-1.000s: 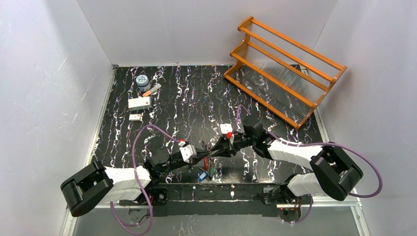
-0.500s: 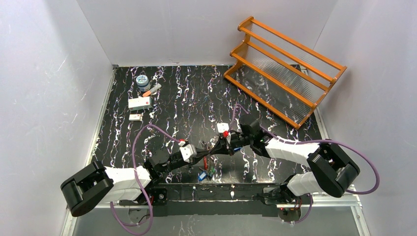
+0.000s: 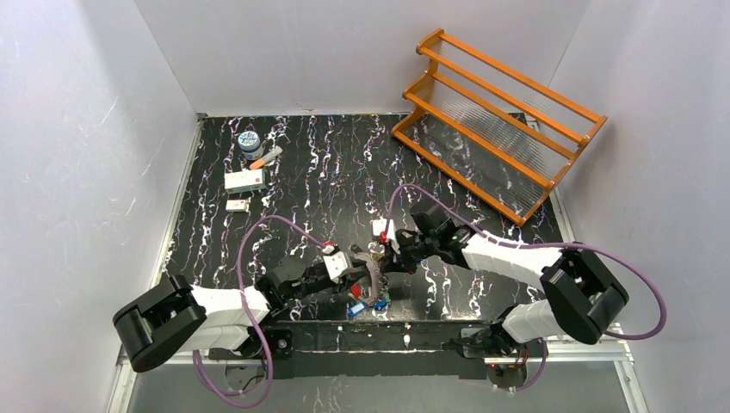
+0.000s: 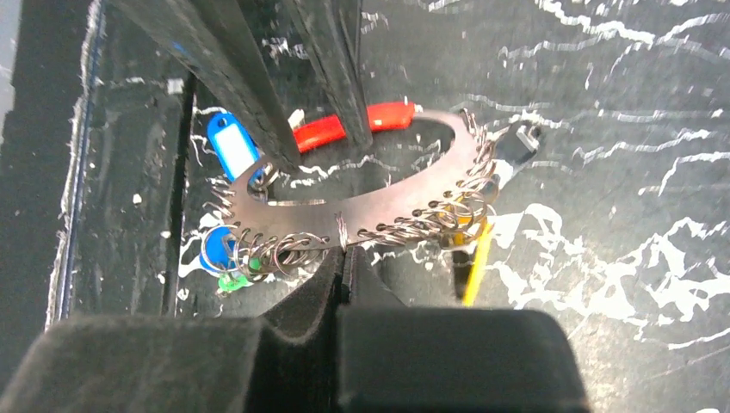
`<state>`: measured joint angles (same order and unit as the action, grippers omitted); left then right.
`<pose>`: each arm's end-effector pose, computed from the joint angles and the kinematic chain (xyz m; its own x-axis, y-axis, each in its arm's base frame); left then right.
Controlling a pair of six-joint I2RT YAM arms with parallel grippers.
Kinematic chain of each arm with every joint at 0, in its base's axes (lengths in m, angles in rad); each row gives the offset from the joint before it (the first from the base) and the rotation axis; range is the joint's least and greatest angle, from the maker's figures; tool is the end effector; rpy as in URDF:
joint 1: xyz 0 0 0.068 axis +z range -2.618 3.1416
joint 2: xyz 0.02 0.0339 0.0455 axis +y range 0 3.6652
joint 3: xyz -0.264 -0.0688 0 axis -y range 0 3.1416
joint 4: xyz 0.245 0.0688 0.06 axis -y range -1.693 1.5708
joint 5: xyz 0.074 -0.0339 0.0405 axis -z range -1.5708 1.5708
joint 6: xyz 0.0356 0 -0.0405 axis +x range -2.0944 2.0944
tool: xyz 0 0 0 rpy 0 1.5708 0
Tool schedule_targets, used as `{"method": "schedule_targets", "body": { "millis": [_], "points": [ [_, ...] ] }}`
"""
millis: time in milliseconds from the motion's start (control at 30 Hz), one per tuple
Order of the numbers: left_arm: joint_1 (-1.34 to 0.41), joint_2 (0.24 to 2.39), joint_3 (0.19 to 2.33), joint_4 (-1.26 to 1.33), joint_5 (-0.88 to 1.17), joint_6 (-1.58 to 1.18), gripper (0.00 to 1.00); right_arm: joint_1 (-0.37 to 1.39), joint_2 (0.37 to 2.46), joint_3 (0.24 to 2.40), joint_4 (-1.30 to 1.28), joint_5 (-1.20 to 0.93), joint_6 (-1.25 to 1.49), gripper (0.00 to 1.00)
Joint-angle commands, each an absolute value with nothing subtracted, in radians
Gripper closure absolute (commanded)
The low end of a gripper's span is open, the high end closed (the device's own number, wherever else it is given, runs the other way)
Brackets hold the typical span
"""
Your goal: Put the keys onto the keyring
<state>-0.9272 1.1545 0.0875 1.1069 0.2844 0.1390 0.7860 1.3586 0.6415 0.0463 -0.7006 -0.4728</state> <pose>0.1073 -0.1597 0.1737 0.1534 0.0171 -0.9880 0.9237 0.3527 0.1495 0.1730 0.2057 0.1929 0.0177 -0.4749 -0.8799 -0.9993 -0.0374 0.0001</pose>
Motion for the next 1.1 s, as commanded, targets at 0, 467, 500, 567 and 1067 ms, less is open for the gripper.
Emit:
{"method": "schedule_targets", "body": {
  "millis": [0,467,500,567,1067],
  "points": [
    [-0.933,1.163,0.128,1.054,0.282,0.174,0.73,0.797,1.398,0.735,-0.138,-0.6,-0.535,0.99],
    [-0.933,1.284,0.189,1.025,0.363,0.163,0.73,0.811,1.388,0.752,-0.111,-0.663,-0.54,0.99],
    [-0.934,1.291,0.195,1.026,0.364,0.165,0.73,0.811,1.385,0.75,-0.107,-0.669,-0.539,0.99],
    [-0.934,1.306,0.205,1.026,0.363,0.167,0.72,0.812,1.38,0.747,-0.1,-0.681,-0.535,0.99],
    [-0.934,1.413,0.268,1.028,0.41,0.186,1.0,0.815,1.382,0.747,-0.088,-0.694,-0.53,0.99]
  ]
}}
